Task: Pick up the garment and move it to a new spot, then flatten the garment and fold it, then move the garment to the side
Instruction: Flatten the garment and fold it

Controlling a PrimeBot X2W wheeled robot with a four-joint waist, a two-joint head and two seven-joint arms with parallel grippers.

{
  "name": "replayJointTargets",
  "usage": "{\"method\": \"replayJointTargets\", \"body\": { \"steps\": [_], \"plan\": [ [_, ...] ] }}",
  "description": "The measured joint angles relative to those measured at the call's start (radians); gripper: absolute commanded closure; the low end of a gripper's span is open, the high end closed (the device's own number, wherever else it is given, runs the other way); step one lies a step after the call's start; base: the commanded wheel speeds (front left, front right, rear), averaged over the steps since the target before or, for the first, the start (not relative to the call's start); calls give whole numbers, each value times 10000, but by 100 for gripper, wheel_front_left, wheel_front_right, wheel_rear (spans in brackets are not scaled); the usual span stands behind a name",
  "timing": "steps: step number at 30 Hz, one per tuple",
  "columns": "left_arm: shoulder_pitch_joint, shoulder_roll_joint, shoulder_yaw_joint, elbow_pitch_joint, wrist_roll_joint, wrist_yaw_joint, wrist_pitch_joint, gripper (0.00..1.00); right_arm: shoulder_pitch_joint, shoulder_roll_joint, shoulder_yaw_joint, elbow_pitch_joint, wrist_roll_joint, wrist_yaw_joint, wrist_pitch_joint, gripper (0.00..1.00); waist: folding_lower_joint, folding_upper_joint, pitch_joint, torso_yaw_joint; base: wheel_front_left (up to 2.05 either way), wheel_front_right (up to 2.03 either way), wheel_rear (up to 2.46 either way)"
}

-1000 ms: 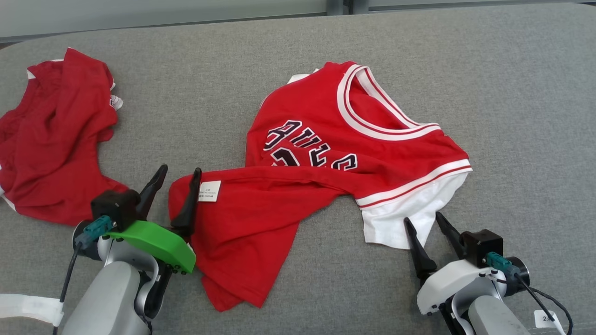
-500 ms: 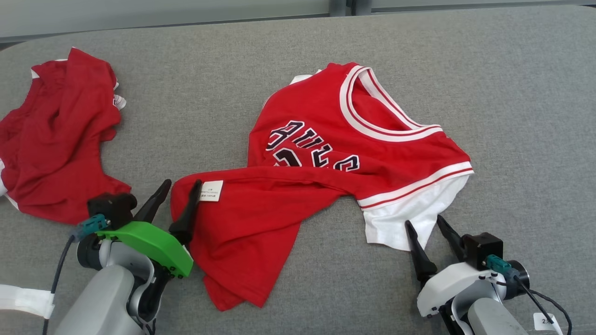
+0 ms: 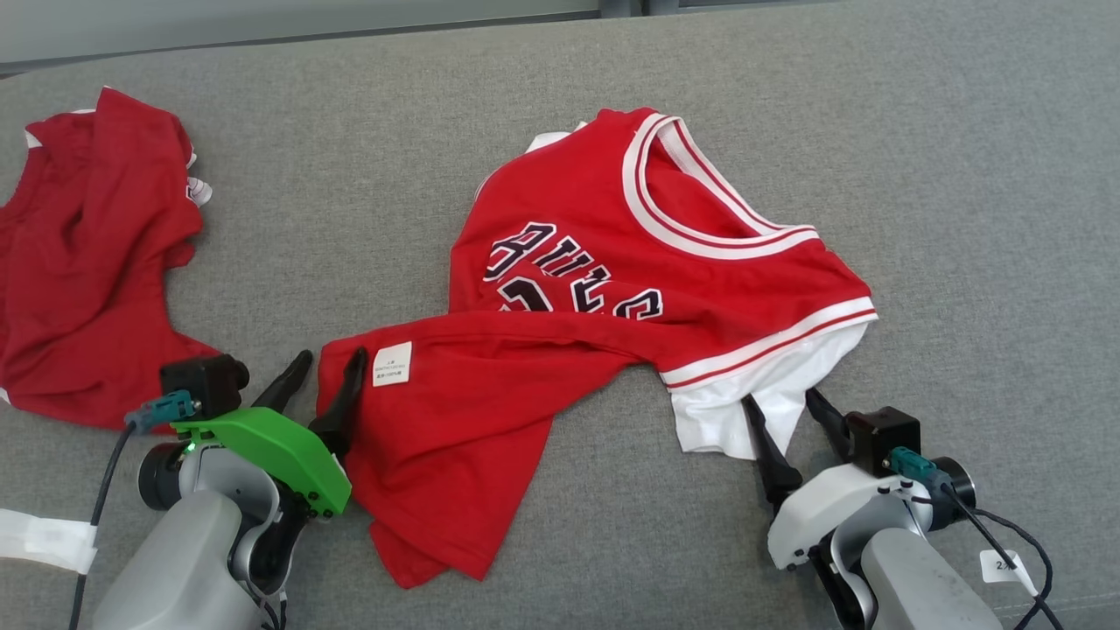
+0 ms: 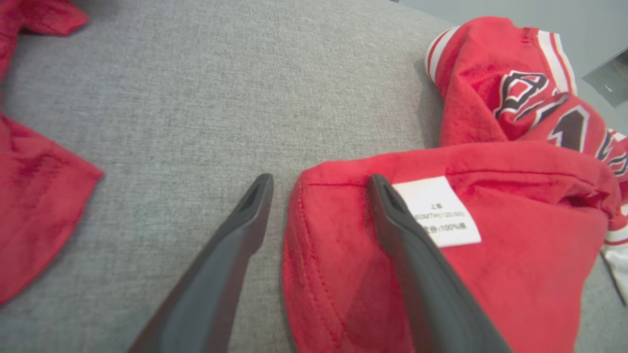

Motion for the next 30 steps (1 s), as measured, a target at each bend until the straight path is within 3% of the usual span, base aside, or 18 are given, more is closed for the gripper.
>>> {"method": "replayJointTargets", "body": {
  "steps": [3,4,5,7,8,14,21,25,30],
  "plan": [
    [-74,-33,-132,176,-71,0,-31,3,-35,-2,44,75,0,-8,0,0,0,0,-35,23,0,0,0],
    [-101,-36,-205,184,-88,0,-27,31,-50,-8,61,102,4,-10,0,0,0,0,-41,33,0,0,0],
    [-117,-42,-267,203,-119,0,-27,65,-66,-17,82,128,36,-10,0,41,0,0,-47,41,0,0,0],
    [-132,-46,-370,242,-194,0,-59,100,-123,-38,138,192,142,-13,0,82,0,0,-55,63,0,0,0],
    [-151,-46,-464,265,-221,0,-61,100,-165,-52,196,236,184,-15,0,100,0,0,-55,73,0,0,0],
    [-307,-67,-673,207,-399,0,-525,100,-366,13,523,176,880,-10,65,100,0,0,-77,106,0,0,0],
    [-439,451,-201,-934,-393,36,-1321,100,-445,-90,385,-1574,2447,-8,186,100,1,0,-255,52,0,0,0],
    [-438,1093,263,-2815,-314,466,-1384,100,-694,-1120,155,-3033,2997,-8,470,100,1,0,-485,57,0,0,0],
    [-191,2199,1005,-5760,-383,1388,-878,100,-882,-2295,-387,-5764,4008,-6,1927,100,1,0,-864,33,0,0,0]
  ]
}}
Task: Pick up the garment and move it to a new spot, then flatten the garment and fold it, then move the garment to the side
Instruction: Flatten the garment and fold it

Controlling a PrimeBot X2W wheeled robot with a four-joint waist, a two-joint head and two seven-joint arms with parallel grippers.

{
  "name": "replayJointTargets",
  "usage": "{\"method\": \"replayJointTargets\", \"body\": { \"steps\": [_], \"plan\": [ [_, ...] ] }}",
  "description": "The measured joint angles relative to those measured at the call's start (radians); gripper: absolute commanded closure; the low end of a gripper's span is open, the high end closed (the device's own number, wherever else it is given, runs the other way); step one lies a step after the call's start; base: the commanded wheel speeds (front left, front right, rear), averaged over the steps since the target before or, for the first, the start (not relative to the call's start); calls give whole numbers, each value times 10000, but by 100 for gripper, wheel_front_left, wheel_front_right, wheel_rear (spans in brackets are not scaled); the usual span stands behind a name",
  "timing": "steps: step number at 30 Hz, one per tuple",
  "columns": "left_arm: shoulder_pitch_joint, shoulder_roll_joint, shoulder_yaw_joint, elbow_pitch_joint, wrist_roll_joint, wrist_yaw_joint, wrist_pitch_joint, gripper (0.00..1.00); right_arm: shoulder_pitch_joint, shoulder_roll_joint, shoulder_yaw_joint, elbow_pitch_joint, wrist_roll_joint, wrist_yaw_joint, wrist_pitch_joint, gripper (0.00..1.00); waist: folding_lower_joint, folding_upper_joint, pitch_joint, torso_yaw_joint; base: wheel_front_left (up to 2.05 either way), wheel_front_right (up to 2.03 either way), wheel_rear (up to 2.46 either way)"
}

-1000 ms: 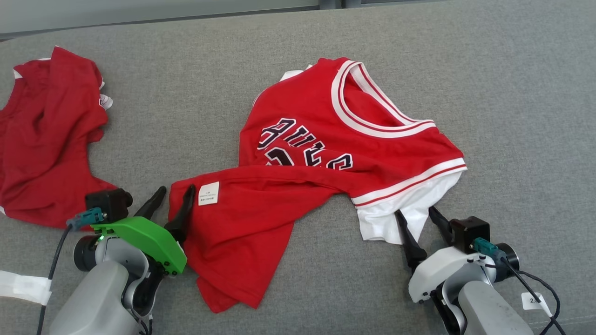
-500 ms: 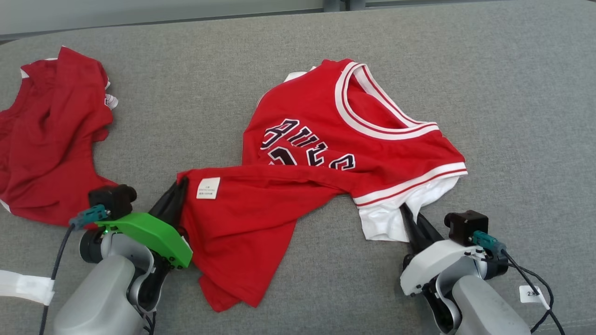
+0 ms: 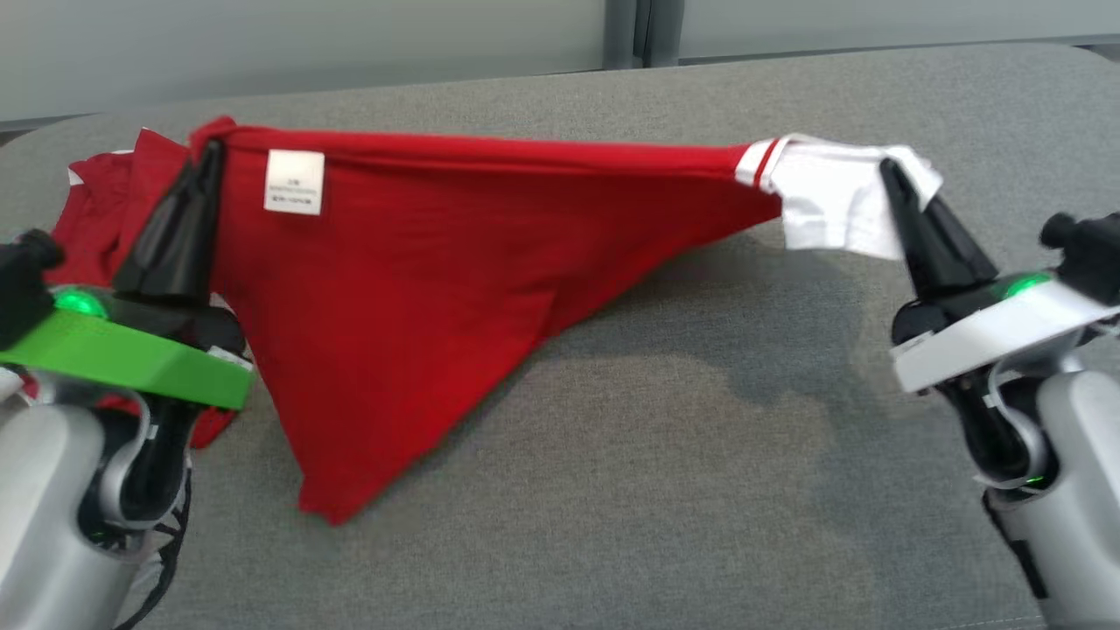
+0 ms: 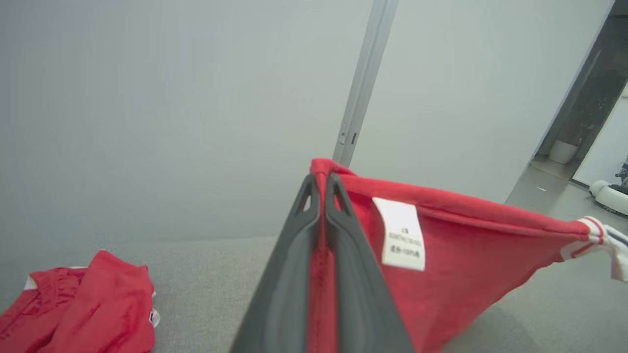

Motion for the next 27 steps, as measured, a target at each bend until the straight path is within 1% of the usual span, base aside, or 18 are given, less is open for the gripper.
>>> {"method": "replayJointTargets", "body": {
  "steps": [3,6,9,12,15,18,20,22,25,26,27],
  "plan": [
    [254,660,426,-1678,-136,558,464,100,70,-571,-495,-1801,616,0,1116,100,0,0,-228,-68,0,0,0],
    [486,1200,815,-3237,-238,1074,926,100,300,-920,-1101,-3505,1181,0,2121,100,0,0,-426,-192,0,0,0],
    [599,1555,1244,-4635,-454,1542,1315,100,473,-1030,-1958,-4987,1630,0,2915,100,0,0,-563,-378,0,0,0],
    [634,1927,1678,-5720,-625,1908,1693,100,483,-1003,-2849,-6201,2050,0,3643,100,0,0,-656,-579,0,0,0],
    [628,2184,2021,-6527,-1022,2207,2125,100,344,-838,-3613,-7085,2447,0,4441,100,0,0,-678,-780,0,0,0],
    [391,2470,2232,-6824,-1313,2280,2581,100,-89,-763,-4207,-7645,2608,0,5271,100,0,0,-545,-912,0,0,0],
    [-16,2614,2230,-6569,-1436,2199,2872,100,-523,-610,-4422,-7699,2752,0,5854,100,0,0,-377,-970,0,0,0],
    [-647,2612,2027,-6031,-1547,1967,3145,100,-1034,-639,-4447,-7524,2673,0,6481,100,0,0,-158,-1014,0,0,0],
    [-2330,2399,1547,-4771,-1417,1402,3475,100,-2409,-395,-4125,-6730,2560,-4,7200,100,0,0,295,-1065,0,0,0],
    [-2330,2399,1547,-4771,-1417,1402,3475,100,-2409,-395,-4125,-6730,2560,-4,7200,100,0,0,295,-1065,0,0,0],
    [-3015,2364,1317,-4194,-1227,1181,3613,100,-3004,-280,-3963,-6280,2424,-2,7352,100,0,0,473,-1077,0,0,0]
  ]
}}
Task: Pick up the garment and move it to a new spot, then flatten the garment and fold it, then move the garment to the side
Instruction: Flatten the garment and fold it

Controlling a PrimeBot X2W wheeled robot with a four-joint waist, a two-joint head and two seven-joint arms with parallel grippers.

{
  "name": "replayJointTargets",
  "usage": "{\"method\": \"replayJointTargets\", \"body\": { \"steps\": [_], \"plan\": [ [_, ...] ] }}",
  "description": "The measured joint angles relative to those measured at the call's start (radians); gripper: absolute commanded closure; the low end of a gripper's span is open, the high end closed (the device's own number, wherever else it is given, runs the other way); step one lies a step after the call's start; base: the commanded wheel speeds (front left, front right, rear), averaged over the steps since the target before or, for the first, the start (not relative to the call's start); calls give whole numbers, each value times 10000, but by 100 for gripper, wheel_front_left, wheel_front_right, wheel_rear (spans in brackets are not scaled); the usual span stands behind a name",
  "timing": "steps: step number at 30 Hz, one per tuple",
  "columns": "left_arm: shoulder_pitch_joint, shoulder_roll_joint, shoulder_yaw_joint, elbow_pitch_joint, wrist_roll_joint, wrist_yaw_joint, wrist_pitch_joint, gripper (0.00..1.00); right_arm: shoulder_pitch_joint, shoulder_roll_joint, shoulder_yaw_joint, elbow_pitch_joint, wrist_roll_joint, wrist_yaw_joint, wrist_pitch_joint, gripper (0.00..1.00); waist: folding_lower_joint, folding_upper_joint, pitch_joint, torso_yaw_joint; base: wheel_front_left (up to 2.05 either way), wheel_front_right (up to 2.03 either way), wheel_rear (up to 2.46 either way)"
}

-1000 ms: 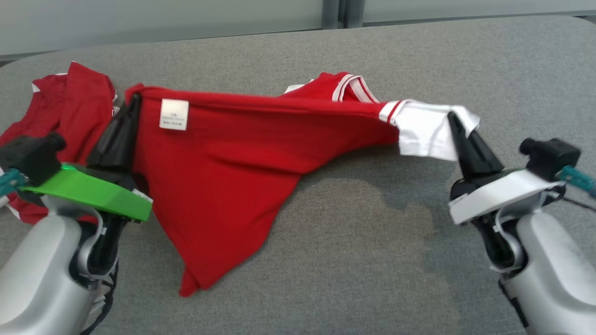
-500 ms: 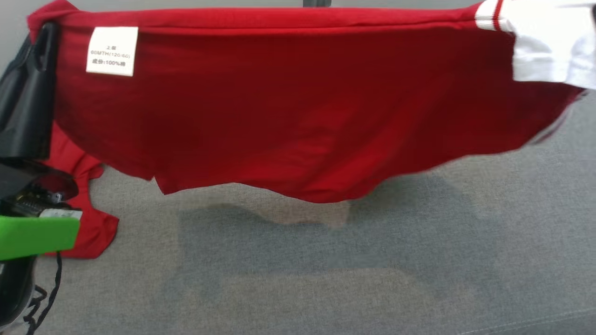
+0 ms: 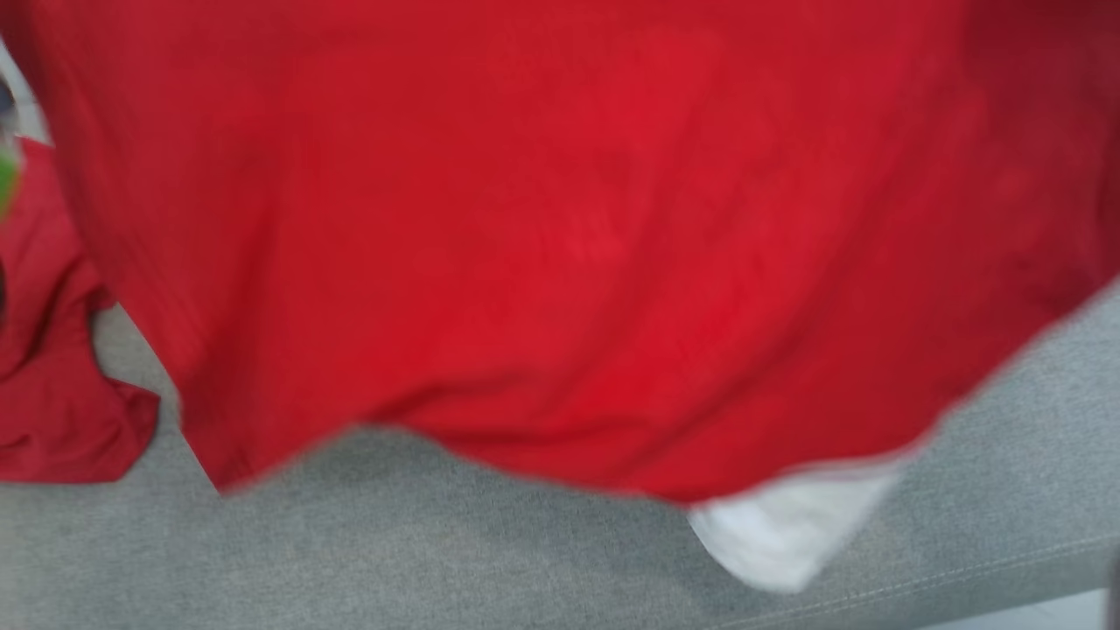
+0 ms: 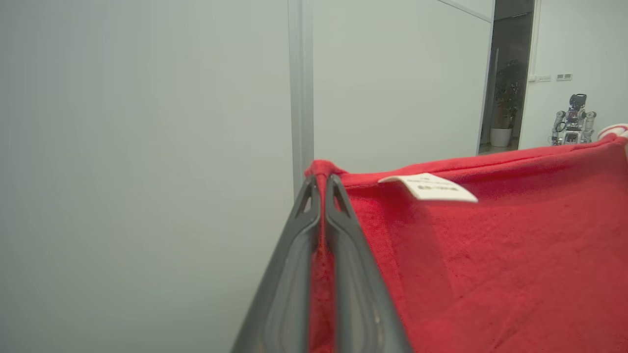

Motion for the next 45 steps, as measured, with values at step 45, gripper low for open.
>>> {"method": "replayJointTargets", "body": {
  "steps": [45],
  "plan": [
    [-1876,-2987,-1511,9474,3356,-2568,-4573,100,-2096,29,5639,8673,780,13,-7961,100,-1,0,5023,-247,0,0,0]
  ]
}}
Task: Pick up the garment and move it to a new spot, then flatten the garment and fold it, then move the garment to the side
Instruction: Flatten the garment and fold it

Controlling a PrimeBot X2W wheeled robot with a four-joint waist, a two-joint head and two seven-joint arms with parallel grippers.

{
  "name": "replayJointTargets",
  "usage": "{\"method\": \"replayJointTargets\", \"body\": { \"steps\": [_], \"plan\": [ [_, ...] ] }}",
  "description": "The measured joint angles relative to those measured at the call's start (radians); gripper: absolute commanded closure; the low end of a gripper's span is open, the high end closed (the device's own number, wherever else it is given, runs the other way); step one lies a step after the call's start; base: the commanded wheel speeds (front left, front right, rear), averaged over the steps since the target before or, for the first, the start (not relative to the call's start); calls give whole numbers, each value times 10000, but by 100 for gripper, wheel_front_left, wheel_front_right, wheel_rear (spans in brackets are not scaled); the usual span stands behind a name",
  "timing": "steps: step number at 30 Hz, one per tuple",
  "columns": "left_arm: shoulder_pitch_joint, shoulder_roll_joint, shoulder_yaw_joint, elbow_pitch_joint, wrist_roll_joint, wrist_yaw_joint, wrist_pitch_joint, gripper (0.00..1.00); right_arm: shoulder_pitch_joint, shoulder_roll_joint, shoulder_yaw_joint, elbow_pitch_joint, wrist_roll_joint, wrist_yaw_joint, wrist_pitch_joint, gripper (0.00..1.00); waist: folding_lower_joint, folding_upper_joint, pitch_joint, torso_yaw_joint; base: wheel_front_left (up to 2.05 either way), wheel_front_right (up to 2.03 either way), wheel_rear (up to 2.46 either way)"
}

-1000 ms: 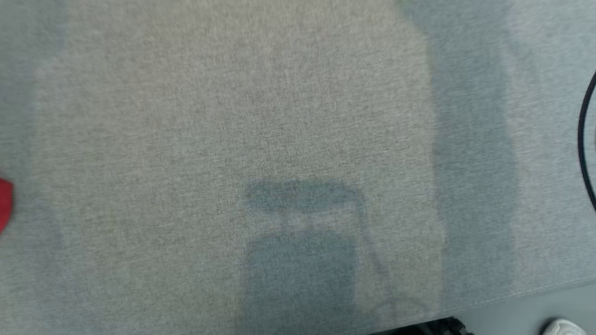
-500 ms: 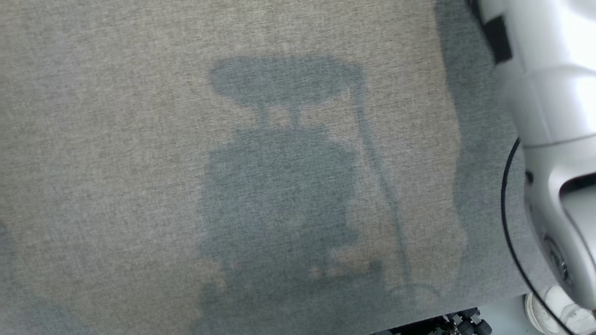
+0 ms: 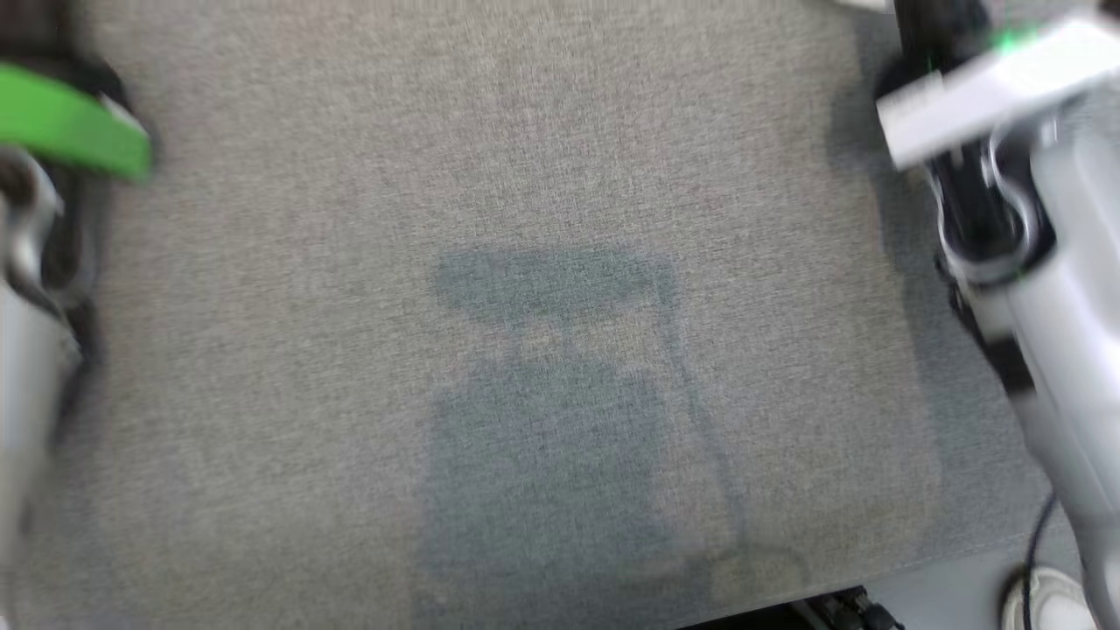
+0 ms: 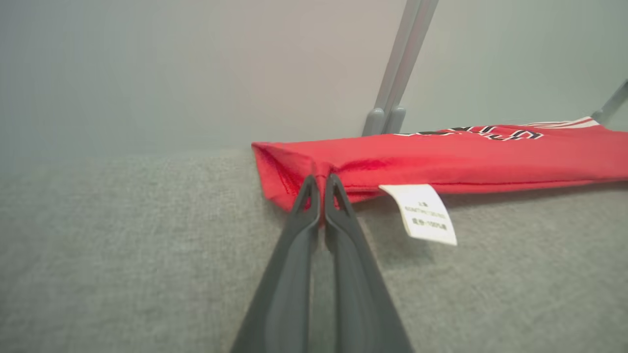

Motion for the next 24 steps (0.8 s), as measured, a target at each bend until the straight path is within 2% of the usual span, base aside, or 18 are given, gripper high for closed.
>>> {"method": "replayJointTargets", "body": {
  "steps": [4,8,10,13,15,18,21,24],
  "plan": [
    [2539,-276,197,-1179,215,-19,4,100,2813,-660,-531,-1183,109,0,10,100,0,0,-883,145,0,0,0],
    [5164,-316,414,-2207,257,13,8,100,5763,-823,-1204,-2474,107,2,263,100,0,0,-1844,262,0,0,0],
    [6569,-343,598,-2771,161,219,21,100,7052,-614,-1643,-3093,88,2,399,100,0,0,-2324,298,0,0,0],
    [8480,-460,941,-3785,75,784,92,100,8915,-215,-2113,-4052,-25,4,696,100,0,-1,-2994,322,0,0,0],
    [9670,-734,1141,-4433,-142,1168,96,100,10204,115,-2435,-4567,-75,4,934,100,0,-1,-3397,337,0,0,0],
    [11110,-1041,1114,-5329,-518,1467,105,100,11795,541,-2832,-5279,-190,-2,1269,100,0,-1,-3896,355,0,0,0],
    [11655,-999,932,-5960,-485,1590,293,100,12455,938,-3143,-5963,-288,-6,1528,100,0,-1,-4214,361,0,0,0],
    [11559,-759,895,-6426,-483,1676,742,100,12210,1108,-3267,-6326,-477,-6,1994,100,0,-1,-4283,279,0,0,0]
  ]
}}
